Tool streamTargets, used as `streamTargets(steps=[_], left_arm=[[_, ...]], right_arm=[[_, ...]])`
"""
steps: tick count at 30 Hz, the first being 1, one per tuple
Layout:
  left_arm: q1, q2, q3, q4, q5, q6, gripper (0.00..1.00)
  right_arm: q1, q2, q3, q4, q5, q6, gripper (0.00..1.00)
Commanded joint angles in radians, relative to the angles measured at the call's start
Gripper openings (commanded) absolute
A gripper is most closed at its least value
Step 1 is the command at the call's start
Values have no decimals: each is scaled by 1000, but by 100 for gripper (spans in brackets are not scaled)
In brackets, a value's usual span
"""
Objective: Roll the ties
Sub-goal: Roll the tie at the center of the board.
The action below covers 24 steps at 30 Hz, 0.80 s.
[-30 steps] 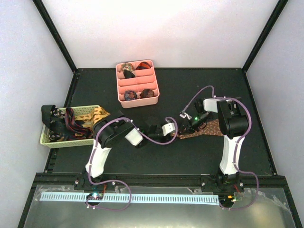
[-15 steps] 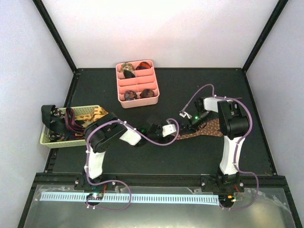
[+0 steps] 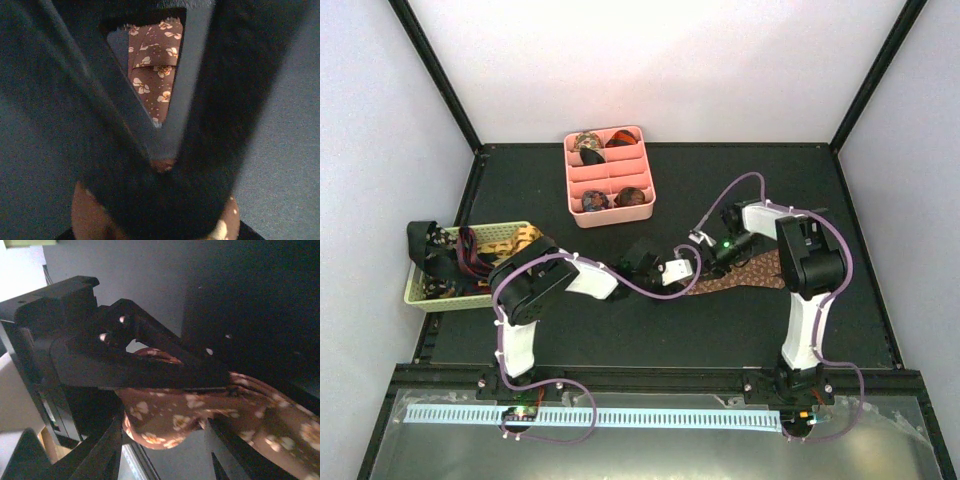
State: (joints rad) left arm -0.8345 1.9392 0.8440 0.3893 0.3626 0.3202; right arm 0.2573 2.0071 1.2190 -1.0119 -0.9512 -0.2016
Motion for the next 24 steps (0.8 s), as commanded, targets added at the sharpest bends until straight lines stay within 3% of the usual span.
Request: streamTargets(steps=[1, 4, 9, 14, 20, 24], left_arm=[[3, 52, -18, -206, -45, 15, 30], [3, 53, -24, -205, -48, 17, 30], [3, 52, -27, -210, -51, 15, 30], [4, 51, -33, -189, -47, 10, 35], [31, 8, -90, -14, 25, -7, 64], [47, -3, -120, 136, 85, -30, 71]], right_arm=[[31, 3, -3, 65, -11, 59, 47], [33, 22, 6, 96, 30, 79, 43], [28, 29, 4, 98, 81, 72, 3], [3, 52, -49, 92, 74, 39, 2], [-39, 137, -87, 96, 75, -17, 2], [-67, 154, -101, 108, 95, -19, 2]])
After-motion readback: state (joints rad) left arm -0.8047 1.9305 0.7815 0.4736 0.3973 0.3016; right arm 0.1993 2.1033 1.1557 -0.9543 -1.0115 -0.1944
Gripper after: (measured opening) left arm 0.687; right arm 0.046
